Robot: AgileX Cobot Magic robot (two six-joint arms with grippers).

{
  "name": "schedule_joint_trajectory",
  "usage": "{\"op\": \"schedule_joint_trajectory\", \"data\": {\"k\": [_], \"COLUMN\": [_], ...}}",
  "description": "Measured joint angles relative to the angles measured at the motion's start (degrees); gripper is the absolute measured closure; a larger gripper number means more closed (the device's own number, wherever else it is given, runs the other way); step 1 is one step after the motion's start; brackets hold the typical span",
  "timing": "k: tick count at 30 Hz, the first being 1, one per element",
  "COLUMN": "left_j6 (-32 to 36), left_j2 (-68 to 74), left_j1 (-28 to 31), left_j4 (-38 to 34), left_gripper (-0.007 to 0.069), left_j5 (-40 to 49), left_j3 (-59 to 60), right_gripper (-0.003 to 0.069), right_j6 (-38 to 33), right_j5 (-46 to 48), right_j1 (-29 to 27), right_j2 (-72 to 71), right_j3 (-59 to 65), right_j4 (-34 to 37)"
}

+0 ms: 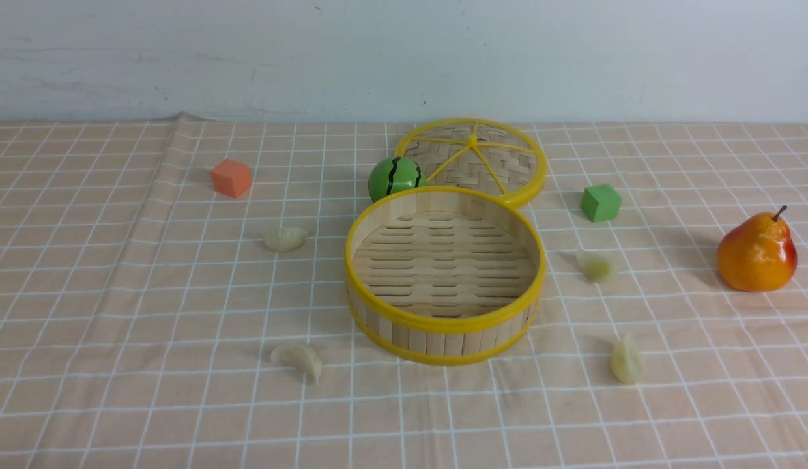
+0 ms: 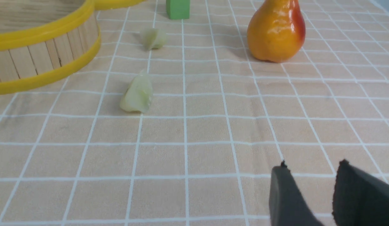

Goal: Put the dumplings into the steamer on the table with the brown tablecloth.
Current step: 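Reach for and grasp a dumpling on the table with the left gripper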

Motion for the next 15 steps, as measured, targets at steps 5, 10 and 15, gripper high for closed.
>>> {"op": "schedule_joint_trajectory", "data": {"k": [5, 10, 15], "left_j6": [0.0, -0.05, -6.36], "left_j2": [0.0, 0.0, 0.0], "left_j1": [0.0, 0.0, 0.0], "left_j4": [0.0, 0.0, 0.0], "left_gripper": [0.0386, 0.0386, 0.0386], "left_j5": [-17.59, -32.82, -41.81], "left_j3": [0.0, 0.0, 0.0], "right_gripper": [0.042, 0.042, 0.042], "right_j6": [0.0, 1.05, 6.93], "right_j5": [-16.11, -33.85, -46.8], "right_j1": [0.0, 0.0, 0.0], "right_j2": [0.0, 0.0, 0.0], "right_j3": [0.14, 0.14, 0.14], "right_j4": [-1.37, -1.43, -1.43]}}
